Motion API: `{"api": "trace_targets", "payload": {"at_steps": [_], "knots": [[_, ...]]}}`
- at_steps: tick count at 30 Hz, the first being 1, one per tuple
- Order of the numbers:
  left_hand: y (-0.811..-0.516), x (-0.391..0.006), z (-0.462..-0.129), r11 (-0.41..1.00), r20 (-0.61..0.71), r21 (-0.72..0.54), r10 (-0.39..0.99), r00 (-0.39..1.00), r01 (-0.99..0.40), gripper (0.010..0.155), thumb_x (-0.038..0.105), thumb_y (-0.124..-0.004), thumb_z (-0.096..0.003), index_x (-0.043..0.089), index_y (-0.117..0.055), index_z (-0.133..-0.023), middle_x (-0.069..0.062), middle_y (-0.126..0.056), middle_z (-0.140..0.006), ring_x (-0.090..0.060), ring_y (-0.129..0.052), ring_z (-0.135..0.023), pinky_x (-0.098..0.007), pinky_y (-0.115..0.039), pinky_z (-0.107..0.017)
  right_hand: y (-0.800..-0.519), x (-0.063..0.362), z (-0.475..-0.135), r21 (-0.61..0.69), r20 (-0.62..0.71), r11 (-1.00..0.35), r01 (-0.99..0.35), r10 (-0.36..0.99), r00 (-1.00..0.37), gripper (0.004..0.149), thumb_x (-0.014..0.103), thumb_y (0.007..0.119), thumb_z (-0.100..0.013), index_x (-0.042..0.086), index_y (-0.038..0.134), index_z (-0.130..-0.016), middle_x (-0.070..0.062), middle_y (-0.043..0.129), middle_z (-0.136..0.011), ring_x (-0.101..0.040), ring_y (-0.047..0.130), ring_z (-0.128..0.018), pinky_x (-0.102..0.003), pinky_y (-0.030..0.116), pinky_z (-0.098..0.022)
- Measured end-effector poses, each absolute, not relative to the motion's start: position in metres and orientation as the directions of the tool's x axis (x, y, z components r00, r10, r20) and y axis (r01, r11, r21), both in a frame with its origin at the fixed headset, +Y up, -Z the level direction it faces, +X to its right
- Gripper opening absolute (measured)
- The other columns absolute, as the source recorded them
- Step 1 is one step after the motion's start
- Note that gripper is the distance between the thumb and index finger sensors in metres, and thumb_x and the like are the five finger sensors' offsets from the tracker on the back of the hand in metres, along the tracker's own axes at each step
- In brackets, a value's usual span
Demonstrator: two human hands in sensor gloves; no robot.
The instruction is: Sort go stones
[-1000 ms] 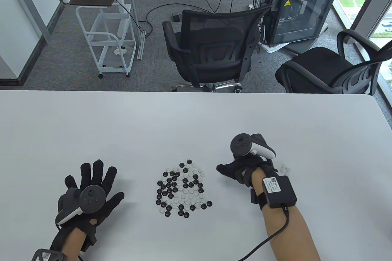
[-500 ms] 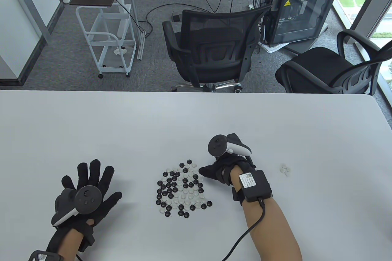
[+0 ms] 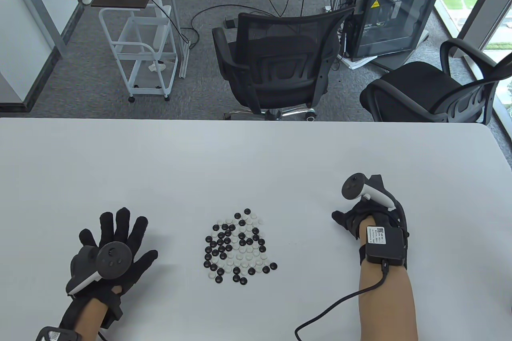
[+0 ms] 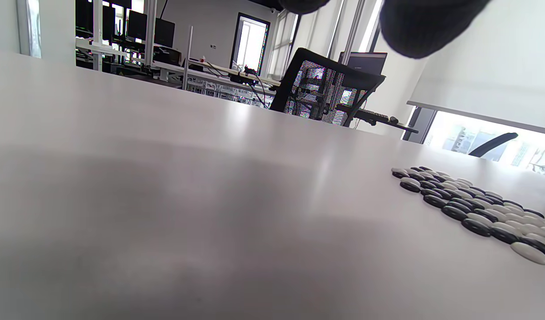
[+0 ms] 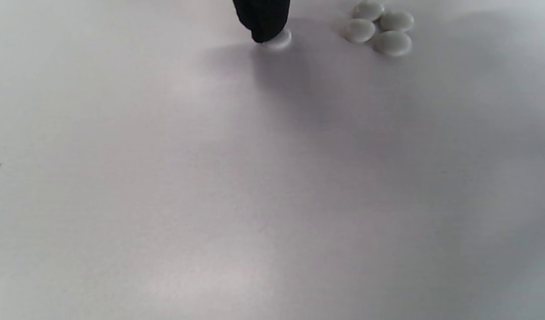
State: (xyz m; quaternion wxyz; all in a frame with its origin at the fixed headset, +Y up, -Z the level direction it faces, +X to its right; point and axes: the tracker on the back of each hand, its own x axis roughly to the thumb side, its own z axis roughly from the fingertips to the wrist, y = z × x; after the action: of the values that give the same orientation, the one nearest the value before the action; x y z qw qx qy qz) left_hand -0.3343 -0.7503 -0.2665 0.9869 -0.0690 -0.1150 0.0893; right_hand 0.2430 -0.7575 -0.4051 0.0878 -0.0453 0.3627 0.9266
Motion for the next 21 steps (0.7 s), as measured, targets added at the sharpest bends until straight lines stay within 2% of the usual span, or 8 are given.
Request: {"api": "trace_targets", "payload": {"at_steps": [12,15,21], "knots": [[-0.751,-0.334,-0.266,0.974,0.211,-0.158,0.192,0.959,-0.160,0.083,0.063,-0.056,-0.0604,0.020,-0.019,-0.121,-0.026,0.004,-0.121,-0.059,0.008,-0.104,-0.085,0.003,-0.051,-0.760,0.265,-0.402,0.625,-0.198,-0.755,-0.200,0.095,-0.976,0.071,0.048,0.052,-0.058,0.001,0.059,-0.112,-0.048,0.010,-0.108,-0.074,-0.001,-0.086,-0.094,0.014,-0.050],[-0.749,-0.336,-0.266,0.974,0.206,-0.149,0.197,0.958,-0.168,0.083,0.063,-0.056,-0.0603,0.020,-0.019,-0.121,-0.026,0.005,-0.121,-0.059,0.008,-0.104,-0.085,0.003,-0.051,-0.758,0.265,-0.402,0.617,-0.209,-0.749,-0.240,0.138,-0.968,0.072,0.048,0.052,-0.058,0.000,0.058,-0.112,-0.048,0.009,-0.108,-0.075,-0.002,-0.085,-0.094,0.014,-0.050],[-0.748,-0.338,-0.266,0.973,0.200,-0.148,0.207,0.958,-0.179,0.083,0.063,-0.056,-0.0604,0.020,-0.019,-0.121,-0.026,0.005,-0.121,-0.059,0.008,-0.104,-0.085,0.003,-0.051,-0.742,0.229,-0.410,0.610,-0.078,-0.758,-0.230,0.231,-0.970,0.072,0.048,0.053,-0.058,-0.001,0.065,-0.110,-0.049,0.011,-0.108,-0.075,-0.001,-0.085,-0.094,0.015,-0.050]]}}
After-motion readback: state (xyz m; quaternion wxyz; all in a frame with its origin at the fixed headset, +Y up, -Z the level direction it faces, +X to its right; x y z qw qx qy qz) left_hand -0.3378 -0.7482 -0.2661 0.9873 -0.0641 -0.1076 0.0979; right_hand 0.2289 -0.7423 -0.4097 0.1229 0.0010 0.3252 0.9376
